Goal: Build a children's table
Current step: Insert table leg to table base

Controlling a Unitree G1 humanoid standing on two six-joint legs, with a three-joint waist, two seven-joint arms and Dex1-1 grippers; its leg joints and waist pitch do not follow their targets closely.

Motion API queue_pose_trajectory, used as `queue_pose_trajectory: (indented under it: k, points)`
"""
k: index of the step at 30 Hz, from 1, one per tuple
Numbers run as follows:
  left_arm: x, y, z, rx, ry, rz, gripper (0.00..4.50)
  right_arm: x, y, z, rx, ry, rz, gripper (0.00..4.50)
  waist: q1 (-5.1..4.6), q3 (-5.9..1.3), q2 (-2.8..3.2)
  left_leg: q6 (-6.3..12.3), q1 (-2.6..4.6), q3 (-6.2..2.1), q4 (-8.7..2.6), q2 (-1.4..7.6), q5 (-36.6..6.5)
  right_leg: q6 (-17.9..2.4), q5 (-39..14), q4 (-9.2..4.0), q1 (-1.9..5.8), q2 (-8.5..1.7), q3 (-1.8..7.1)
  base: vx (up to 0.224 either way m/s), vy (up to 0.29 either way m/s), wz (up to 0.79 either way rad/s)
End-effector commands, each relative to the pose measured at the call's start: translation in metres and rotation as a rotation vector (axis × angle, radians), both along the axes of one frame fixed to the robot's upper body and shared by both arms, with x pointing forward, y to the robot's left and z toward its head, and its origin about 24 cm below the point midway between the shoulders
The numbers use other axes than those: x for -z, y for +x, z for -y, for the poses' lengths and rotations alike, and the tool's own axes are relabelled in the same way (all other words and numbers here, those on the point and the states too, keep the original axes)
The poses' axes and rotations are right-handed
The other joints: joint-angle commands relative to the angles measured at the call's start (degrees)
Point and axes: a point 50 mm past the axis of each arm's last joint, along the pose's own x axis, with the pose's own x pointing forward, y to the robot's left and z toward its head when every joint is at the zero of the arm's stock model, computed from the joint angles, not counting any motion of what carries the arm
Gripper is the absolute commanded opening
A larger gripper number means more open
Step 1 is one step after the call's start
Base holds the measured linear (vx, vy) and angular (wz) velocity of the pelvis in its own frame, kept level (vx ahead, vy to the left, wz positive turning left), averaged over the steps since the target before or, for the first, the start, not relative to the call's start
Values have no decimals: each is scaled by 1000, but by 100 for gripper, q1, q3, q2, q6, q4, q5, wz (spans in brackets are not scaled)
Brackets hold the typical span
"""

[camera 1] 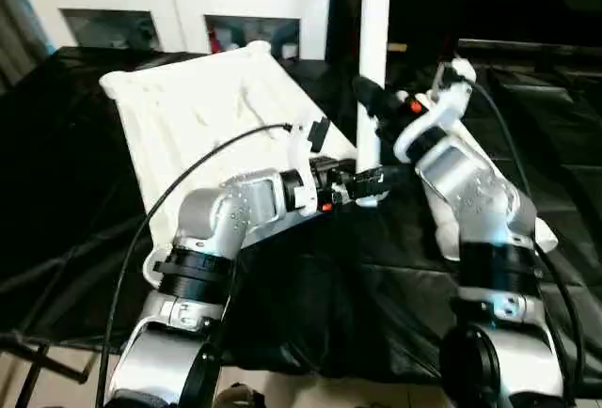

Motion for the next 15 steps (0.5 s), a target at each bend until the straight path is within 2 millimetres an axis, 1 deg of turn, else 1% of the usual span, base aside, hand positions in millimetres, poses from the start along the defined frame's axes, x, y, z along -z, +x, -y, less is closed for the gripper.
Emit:
queue_pose_trajectory:
  k: [1, 2, 3, 4, 5, 6, 7, 8, 10, 12, 13, 14, 15]
  points:
    - [-2, 4, -1, -25, -12, 6, 414, -8, 2, -3, -1, 25, 24, 149, 9, -475, -67, 79, 139, -116, -357, 214, -464, -1050, -354, -401, 309, -435, 224, 0, 0, 0]
    - [-2, 4, -2, -32, -14, 5, 394, -8, 2, -4, -1, 26, 24, 149, 12, -475, -52, 68, 148, -118, -357, 217, -493, -1055, -381, -404, 306, -436, 225, 0, 0, 0]
    - [-3, 6, -4, -49, -28, 3, 394, -8, 1, -5, -2, 26, 23, 149, 10, -473, -30, 45, 149, -118, -358, 215, -524, -1055, -396, -411, 303, -432, 226, 0, 0, 0]
    - [-3, 6, -4, -49, -28, 3, 378, -8, 1, -5, -2, 26, 23, 149, 7, -475, -40, 38, 149, -117, -359, 216, -531, -1059, -378, -410, 307, -431, 227, 0, 0, 0]
    - [-3, 7, -5, -56, -32, 3, 378, -8, 1, -5, -2, 26, 22, 149, 11, -475, -45, 26, 147, -122, -364, 218, -539, -1061, -378, -408, 314, -436, 225, 0, 0, 0]
    - [-2, 8, -6, -64, -32, 0, 366, -7, 1, -5, -2, 26, 20, 149, 15, -476, -8, 2, 154, -129, -365, 223, -560, -1063, -389, -402, 308, -439, 224, 0, 0, 0]
    - [-1, 9, -7, -78, -31, -6, 366, -7, 1, -6, -3, 27, 17, 149, 6, -475, -19, 1, 155, -122, -364, 220, -570, -1058, -382, -412, 302, -428, 225, 0, 0, 0]
    - [1, 11, -8, -93, -38, -30, 357, -6, 1, -6, -2, 31, 13, 149, 6, -479, -27, -11, 152, -123, -364, 215, -565, -1061, -328, -402, 314, -429, 227, 0, 0, 0]
    - [2, 11, -8, -95, -39, -40, 334, -6, 2, -7, 0, 32, 11, 149, 8, -479, -26, -15, 158, -124, -366, 216, -586, -1065, -336, -406, 311, -432, 225, 0, 0, 0]
    - [3, 11, -8, -93, -40, -47, 322, -6, 1, -6, 1, 33, 10, 149, 12, -483, -32, -10, 153, -121, -361, 217, -534, -1103, -243, -394, 312, -434, 227, 0, 0, 0]
    - [4, 11, -8, -93, -39, -55, 322, -6, 1, -7, 2, 33, 9, 149, 16, -486, -10, -11, 154, -125, -359, 217, -524, -1115, -217, -385, 313, -435, 224, 0, 0, 0]
    - [4, 12, -8, -92, -39, -65, 299, -6, 2, -7, 4, 33, 8, 149, 13, -487, -9, -2, 149, -124, -357, 216, -523, -1125, -177, -386, 316, -435, 223, 0, 0, 0]
    - [5, 12, -7, -93, -37, -69, 299, -6, 2, -6, 6, 35, 7, 149, 12, -481, -24, 7, 150, -123, -360, 214, -546, -1119, -194, -395, 318, -434, 224, 0, 0, 0]
